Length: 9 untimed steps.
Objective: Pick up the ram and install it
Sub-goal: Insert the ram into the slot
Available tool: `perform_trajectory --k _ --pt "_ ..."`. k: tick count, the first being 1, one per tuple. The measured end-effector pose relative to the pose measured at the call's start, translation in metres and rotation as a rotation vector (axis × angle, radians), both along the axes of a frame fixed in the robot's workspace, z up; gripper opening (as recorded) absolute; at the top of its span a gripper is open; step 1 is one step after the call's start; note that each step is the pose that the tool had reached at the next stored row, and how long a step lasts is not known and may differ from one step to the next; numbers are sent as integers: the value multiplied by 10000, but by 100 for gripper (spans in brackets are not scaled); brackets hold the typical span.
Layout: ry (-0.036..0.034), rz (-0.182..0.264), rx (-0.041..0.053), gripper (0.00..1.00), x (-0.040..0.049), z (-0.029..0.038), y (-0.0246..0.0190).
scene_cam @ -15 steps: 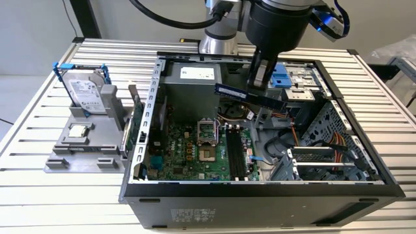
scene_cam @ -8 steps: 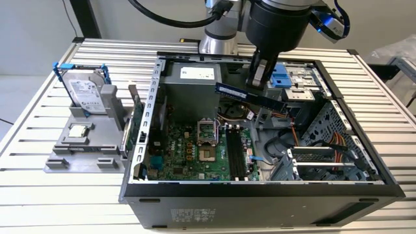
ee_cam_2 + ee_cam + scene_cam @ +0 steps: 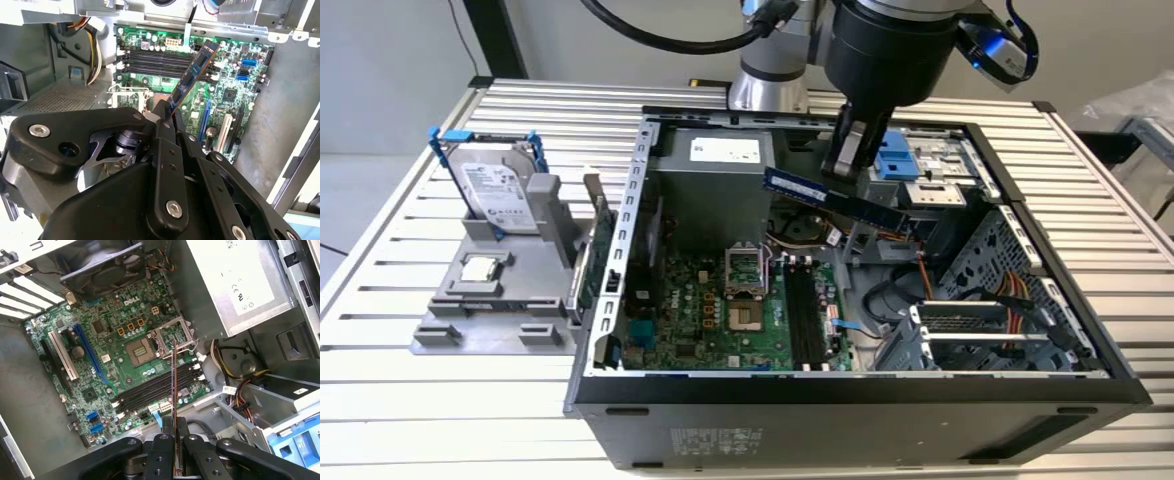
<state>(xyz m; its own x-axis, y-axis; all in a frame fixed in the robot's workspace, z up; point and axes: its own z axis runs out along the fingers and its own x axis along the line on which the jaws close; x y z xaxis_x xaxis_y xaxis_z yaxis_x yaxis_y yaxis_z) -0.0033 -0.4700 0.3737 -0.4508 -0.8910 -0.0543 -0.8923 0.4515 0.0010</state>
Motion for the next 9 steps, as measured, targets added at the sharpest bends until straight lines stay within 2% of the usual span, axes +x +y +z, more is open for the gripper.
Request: perform_trajectory --k 9 --pt "0 -536 0 0 0 0 0"
